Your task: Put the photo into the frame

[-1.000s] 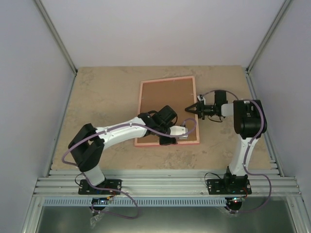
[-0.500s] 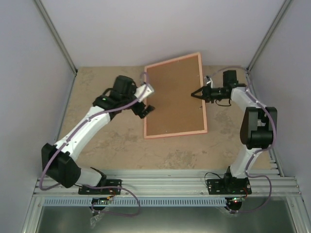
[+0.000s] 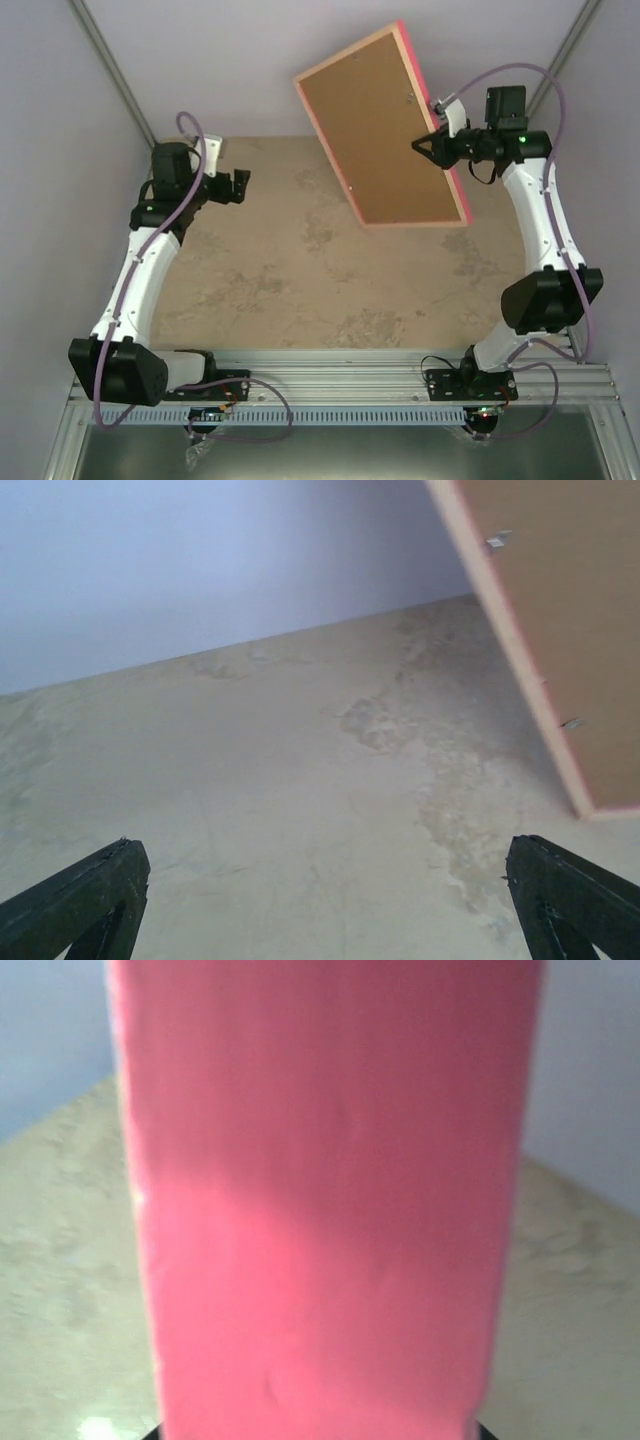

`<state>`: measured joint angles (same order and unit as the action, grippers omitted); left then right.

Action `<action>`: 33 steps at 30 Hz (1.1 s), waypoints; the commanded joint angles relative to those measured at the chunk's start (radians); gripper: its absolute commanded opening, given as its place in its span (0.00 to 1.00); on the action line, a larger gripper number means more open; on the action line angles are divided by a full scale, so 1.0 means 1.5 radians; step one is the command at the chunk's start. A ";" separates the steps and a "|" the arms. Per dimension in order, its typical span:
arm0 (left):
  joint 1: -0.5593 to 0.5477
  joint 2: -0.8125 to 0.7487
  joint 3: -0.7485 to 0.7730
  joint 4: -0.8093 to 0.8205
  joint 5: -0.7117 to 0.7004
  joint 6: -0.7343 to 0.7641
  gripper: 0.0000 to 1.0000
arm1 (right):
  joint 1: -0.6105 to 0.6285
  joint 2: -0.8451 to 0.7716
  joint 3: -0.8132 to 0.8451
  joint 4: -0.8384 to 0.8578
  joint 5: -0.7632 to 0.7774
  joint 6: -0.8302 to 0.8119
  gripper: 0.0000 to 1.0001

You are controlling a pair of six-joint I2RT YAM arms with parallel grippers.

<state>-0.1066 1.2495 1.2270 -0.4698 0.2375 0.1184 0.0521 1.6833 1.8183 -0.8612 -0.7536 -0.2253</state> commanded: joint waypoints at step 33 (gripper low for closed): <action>0.147 -0.034 -0.030 0.047 -0.015 -0.113 0.99 | 0.531 -0.223 -0.619 0.633 0.716 -0.498 0.01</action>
<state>0.1078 1.2121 1.1969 -0.4194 0.2180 -0.0463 0.8257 1.3499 0.9318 -0.1112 0.3267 -1.0264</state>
